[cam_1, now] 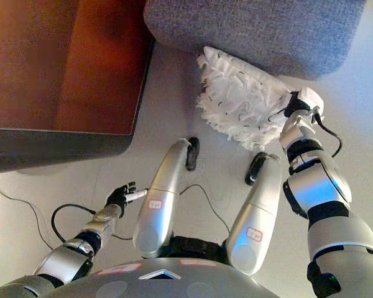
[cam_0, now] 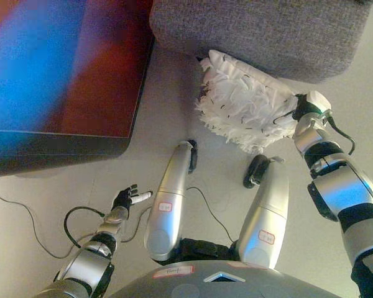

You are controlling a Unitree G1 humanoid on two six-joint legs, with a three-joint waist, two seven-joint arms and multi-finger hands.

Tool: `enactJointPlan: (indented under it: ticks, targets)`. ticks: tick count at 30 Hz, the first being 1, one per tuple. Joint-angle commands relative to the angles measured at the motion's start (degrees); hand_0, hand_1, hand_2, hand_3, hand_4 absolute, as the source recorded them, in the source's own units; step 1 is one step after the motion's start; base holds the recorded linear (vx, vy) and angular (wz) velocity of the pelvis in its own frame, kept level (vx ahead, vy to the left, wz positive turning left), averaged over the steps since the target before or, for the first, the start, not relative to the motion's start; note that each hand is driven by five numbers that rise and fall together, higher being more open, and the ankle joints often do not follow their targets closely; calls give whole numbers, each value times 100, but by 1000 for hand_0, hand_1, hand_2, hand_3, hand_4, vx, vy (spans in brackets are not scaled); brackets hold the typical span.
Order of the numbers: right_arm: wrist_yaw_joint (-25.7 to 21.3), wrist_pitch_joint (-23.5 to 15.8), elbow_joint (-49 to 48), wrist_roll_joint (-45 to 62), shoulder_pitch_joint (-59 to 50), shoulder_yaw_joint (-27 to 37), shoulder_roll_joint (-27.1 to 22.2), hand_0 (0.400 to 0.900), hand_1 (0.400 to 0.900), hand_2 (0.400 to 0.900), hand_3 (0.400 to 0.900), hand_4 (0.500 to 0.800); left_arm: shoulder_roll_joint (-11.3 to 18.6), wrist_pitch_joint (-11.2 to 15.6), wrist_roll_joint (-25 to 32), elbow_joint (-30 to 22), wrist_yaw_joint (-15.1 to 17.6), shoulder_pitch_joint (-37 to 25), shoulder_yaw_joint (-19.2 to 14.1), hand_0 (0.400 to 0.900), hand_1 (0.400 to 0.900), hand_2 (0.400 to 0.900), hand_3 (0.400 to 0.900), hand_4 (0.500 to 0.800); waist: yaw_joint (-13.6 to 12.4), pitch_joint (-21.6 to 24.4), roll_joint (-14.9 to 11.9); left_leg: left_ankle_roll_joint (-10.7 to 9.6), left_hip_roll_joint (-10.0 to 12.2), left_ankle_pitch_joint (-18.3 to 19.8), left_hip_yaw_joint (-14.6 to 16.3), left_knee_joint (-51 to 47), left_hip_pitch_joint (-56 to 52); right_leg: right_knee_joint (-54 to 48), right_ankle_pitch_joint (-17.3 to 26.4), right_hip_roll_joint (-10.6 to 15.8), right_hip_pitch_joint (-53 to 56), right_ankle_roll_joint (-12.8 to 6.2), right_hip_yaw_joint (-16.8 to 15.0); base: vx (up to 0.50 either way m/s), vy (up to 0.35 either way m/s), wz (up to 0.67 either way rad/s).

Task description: Pick up the pillow and put it on the sofa.

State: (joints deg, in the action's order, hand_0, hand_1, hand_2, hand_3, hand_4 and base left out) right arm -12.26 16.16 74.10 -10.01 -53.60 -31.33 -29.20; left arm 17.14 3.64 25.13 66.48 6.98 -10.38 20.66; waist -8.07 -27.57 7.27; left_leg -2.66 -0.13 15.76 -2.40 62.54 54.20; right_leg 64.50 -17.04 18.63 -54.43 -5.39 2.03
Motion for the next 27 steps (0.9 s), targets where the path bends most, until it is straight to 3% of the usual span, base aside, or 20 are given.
enactJointPlan:
  ticks: [1, 17, 27]
  targets:
    - [-227, 148, 140, -307, -201, -8, -685, 900, 900, 900, 900, 800, 243, 75, 368, 15, 99, 347, -39, 900, 900, 900, 900, 800, -86, 67, 72, 125, 166, 332, -96, -169, -384, -363, 224, 30, 213, 272, -94, -20, -15, 8]
    - [365, 196, 57, 57, -1151, -456, -853, 900, 900, 900, 900, 800, 250, 237, 804, -216, -86, 823, -302, 900, 900, 900, 900, 800, -260, -37, 370, 131, 45, 351, -108, 448, 407, 354, -13, -34, -624, 414, -281, 0, 10, 5]
    - [1310, 198, -169, 231, -1740, -814, -1017, 900, 900, 900, 900, 800, 258, 520, 1061, -498, -386, 1227, -565, 900, 900, 900, 900, 800, -360, -75, 571, 91, -81, 380, -18, 852, 1021, 772, -92, -76, -1284, 453, -430, 20, 30, 4]
